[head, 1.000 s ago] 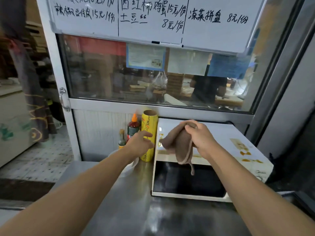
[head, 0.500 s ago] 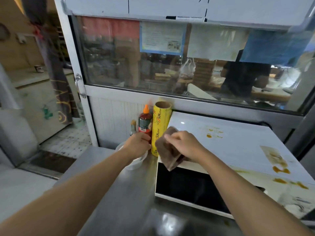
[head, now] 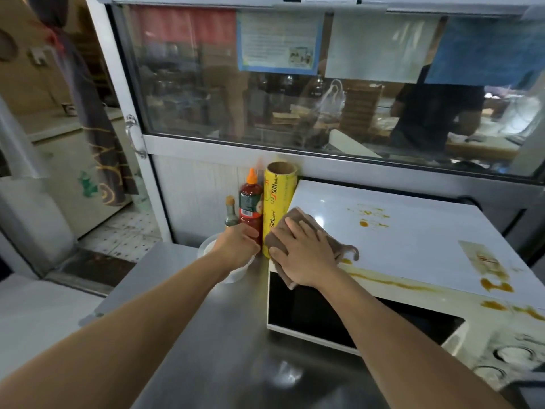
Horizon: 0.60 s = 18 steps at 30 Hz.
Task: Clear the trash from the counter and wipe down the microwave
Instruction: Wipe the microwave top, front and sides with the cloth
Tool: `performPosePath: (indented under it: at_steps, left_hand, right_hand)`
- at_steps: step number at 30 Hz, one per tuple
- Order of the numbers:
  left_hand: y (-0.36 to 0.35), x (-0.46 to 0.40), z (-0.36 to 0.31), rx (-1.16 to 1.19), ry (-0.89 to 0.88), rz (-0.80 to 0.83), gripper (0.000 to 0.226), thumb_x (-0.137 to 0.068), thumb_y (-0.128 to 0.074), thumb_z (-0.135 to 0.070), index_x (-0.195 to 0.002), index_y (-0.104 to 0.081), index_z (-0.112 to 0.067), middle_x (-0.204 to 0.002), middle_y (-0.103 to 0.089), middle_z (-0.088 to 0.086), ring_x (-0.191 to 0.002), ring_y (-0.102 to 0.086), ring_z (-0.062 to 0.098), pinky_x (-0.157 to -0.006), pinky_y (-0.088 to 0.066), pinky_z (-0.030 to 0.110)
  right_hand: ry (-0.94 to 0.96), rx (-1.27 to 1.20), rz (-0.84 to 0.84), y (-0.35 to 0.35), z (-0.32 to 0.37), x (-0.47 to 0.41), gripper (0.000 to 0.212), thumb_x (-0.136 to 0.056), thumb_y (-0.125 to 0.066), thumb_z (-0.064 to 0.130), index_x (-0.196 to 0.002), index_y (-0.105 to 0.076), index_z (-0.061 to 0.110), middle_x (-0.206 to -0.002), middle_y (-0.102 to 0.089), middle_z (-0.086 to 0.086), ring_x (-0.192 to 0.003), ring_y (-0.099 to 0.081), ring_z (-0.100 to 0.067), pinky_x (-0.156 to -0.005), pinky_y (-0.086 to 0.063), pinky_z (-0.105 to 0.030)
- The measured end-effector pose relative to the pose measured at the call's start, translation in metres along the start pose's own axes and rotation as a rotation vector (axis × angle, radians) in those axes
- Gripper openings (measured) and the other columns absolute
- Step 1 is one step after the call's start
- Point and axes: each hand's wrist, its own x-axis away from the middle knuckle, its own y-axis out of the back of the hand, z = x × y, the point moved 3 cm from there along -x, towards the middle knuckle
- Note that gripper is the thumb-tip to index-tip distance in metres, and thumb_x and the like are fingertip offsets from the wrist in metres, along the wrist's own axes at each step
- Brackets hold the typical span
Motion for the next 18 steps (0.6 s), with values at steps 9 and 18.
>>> performPosePath:
  at_steps: [9, 18]
  left_hand:
    - [-0.028, -0.016, 0.003, 0.135, 0.087, 0.173, 0.028, -0.081, -0.063, -0.007, -0.109, -0.061, -0.013, -0.094, -0.061, 0.012, -0.078, -0.055, 0.023, -0.059, -0.045, 0.026]
    - [-0.022, -0.022, 0.016, 0.295, 0.122, 0.286, 0.030, -0.083, -0.060, 0.000, -0.109, -0.061, -0.013, -0.098, -0.063, 0.013, -0.082, -0.056, 0.021, -0.067, -0.046, 0.030]
  right_hand:
    - [-0.359, 0.041, -0.027, 0.006, -0.071, 0.056, 0.054, -0.098, -0.014, 0.049, -0.150, -0.004, 0.036, -0.160, 0.002, 0.005, -0.147, 0.002, -0.019, -0.118, -0.002, -0.045]
    - [-0.263, 0.083, -0.108, -0.007, 0.003, 0.033, 0.052, -0.100, -0.013, 0.042, -0.150, -0.003, 0.034, -0.160, 0.002, 0.006, -0.147, 0.004, -0.020, -0.117, 0.000, -0.042]
